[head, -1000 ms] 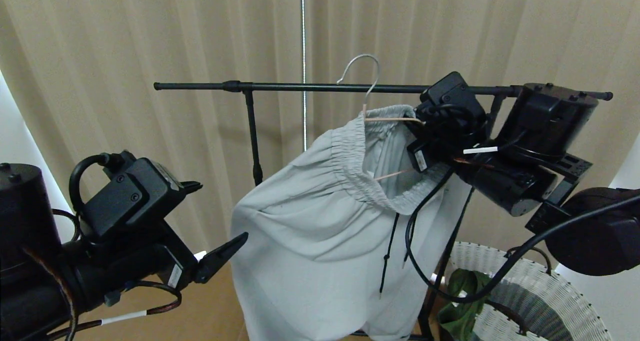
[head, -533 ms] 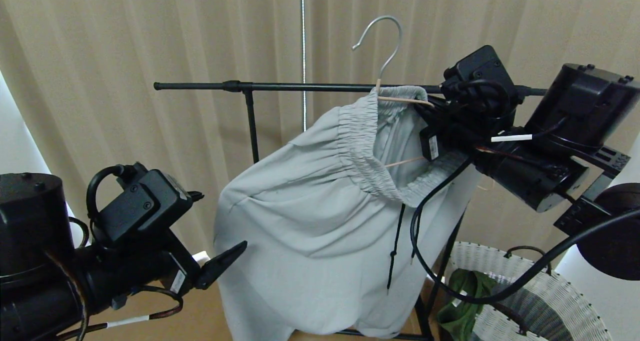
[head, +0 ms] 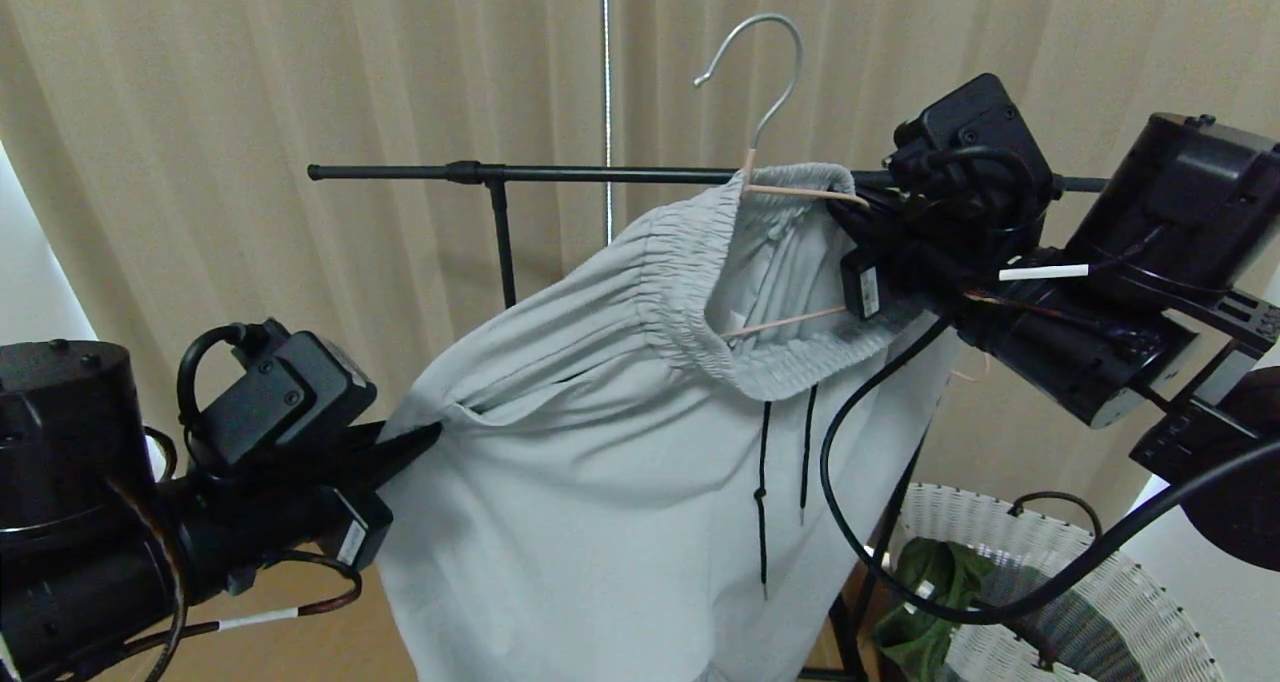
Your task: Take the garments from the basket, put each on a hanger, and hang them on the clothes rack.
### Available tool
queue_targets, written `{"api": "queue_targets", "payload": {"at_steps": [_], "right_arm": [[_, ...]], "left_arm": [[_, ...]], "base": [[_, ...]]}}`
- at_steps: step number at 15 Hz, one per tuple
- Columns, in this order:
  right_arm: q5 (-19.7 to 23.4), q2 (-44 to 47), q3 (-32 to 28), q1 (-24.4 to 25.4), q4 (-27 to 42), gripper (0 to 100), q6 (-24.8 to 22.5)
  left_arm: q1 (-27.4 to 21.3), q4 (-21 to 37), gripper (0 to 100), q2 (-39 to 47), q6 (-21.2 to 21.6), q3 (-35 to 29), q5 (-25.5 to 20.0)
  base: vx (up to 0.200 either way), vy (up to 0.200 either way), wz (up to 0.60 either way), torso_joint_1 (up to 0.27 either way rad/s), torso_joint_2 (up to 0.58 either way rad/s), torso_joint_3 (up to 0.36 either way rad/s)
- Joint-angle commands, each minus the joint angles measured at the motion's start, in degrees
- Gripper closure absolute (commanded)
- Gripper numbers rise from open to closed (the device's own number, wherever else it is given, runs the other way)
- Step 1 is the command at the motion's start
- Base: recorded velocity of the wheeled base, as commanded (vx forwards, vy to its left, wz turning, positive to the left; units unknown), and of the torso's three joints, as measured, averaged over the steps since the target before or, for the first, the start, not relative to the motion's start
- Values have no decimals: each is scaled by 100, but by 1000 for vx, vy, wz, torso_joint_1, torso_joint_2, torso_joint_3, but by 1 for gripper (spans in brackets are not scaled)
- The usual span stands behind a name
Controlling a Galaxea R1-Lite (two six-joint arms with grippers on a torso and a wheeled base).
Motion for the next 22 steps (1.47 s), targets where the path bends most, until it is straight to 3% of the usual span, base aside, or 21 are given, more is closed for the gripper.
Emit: {"api": "queue_targets", "payload": {"at_steps": [1, 3, 8, 9, 13, 15, 18, 20, 22], "right_arm": [[-30, -13, 18, -38, 2, 100, -14], [-153, -22, 18, -38, 134, 100, -14], [-232, -13, 1, -38, 205, 100, -14], [-355, -13, 1, -47, 205, 100, -14], [-557, -127, -35, -38, 635, 100, -14], [-873, -197, -105, -38, 1013, 100, -14], [-1374, -373, -61, -38, 1488, 100, -14], [-1699, -496, 150, -108, 1602, 100, -14], [-1840, -654, 449, -152, 1602, 100, -14]], "left_arm": [[446, -161, 100, 8, 104, 133, 5], [832, -372, 100, 34, 430, 204, 5], [894, -521, 100, 8, 509, 362, -3], [894, -521, 0, 8, 509, 371, 5], [771, -530, 0, -256, 456, 353, -30], [736, -530, 0, -493, 438, 380, -56], [780, -521, 0, -871, -414, 274, -575], [789, -521, 0, -889, -1618, 151, -575], [824, -512, 0, -880, -1952, 204, -557]], "base": [[0, 0, 0, 0, 0, 0], [0, 0, 0, 0, 0, 0], [0, 0, 0, 0, 0, 0], [0, 0, 0, 0, 0, 0], [0, 0, 0, 0, 0, 0], [0, 0, 0, 0, 0, 0], [0, 0, 0, 0, 0, 0], [0, 0, 0, 0, 0, 0], [0, 0, 0, 0, 0, 0]]}}
